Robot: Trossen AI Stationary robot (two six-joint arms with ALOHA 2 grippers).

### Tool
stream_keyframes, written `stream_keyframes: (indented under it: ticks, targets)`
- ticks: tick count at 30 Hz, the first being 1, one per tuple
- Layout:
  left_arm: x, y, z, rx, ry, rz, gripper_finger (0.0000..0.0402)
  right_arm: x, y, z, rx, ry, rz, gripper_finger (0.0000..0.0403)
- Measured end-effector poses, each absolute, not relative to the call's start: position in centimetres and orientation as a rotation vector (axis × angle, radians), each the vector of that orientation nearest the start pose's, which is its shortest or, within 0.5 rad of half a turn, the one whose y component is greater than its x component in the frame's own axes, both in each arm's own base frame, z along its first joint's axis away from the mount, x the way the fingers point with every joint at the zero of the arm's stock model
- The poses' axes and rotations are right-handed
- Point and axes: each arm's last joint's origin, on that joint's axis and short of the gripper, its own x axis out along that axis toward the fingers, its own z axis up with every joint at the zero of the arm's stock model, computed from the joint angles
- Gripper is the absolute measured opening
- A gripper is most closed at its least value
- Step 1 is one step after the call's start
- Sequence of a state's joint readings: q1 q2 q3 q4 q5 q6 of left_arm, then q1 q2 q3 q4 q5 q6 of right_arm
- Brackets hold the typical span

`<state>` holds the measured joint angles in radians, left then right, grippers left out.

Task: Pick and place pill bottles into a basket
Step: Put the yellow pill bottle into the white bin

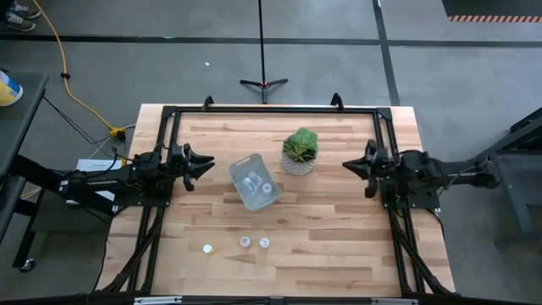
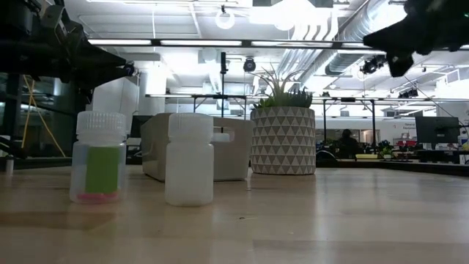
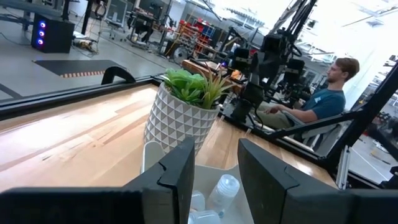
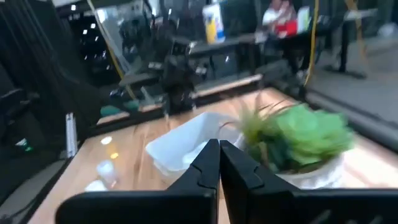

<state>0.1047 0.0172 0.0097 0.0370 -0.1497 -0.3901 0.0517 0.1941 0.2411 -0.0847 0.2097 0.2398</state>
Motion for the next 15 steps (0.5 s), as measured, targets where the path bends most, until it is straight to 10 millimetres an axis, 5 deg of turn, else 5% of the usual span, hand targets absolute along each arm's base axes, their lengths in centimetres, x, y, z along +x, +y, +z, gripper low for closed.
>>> stream_keyframes:
  ticks: [4, 15]
  targets:
    - [9.7, 1.5, 17.0, -0.389, -0.089, 0.271, 0.0156, 8.2, -0.4, 20.6, 0.217, 0.011, -0.214, 0.0003]
    - [9.6, 1.8, 17.2, -0.42, -0.139, 0.365, 0.0156, 8.5, -0.7, 20.0, 0.189, 0.053, -0.244, 0.0001]
